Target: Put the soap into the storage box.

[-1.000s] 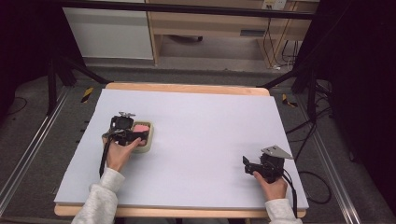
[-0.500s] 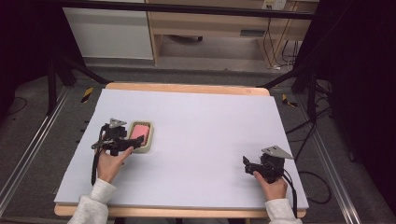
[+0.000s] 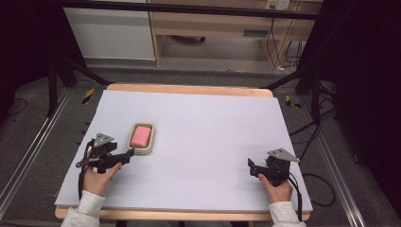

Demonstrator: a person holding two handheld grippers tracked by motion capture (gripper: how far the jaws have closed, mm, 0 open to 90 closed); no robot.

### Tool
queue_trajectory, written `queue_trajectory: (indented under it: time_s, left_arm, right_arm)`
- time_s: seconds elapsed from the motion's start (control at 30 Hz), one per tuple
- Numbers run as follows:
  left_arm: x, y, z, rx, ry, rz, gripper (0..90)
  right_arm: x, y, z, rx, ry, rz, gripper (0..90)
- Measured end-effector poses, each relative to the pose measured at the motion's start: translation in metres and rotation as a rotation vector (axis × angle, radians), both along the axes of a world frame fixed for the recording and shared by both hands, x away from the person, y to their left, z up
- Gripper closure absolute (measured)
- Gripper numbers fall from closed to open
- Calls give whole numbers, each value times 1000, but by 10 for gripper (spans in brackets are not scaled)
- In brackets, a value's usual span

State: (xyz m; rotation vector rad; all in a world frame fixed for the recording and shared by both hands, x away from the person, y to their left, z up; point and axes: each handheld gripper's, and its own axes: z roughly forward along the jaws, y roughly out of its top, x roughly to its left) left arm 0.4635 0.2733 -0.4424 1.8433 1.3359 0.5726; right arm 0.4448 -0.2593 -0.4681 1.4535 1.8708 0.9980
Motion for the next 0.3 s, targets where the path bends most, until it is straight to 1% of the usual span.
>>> queue_trajectory:
  time_s: [0.03, 0.07, 0.13, 0.2, 0.3]
  left_arm:
    - [0, 0, 0, 0, 0, 0, 243]
    - [-6, 4, -3, 0, -3, 0, 243]
    - [-11, 8, -7, 10, 5, 3, 243]
    - [-13, 10, -10, 23, 13, 5, 243]
    - [-14, 12, -11, 23, 13, 9, 243]
  right_arm:
    - [0, 0, 0, 0, 0, 0, 69]
    - [-1, -2, 0, -1, -5, -6, 70]
    - [-1, -3, 0, 1, -5, -11, 69]
    - [-1, -4, 1, 1, -3, -16, 70]
    - [-1, -4, 1, -5, -2, -17, 70]
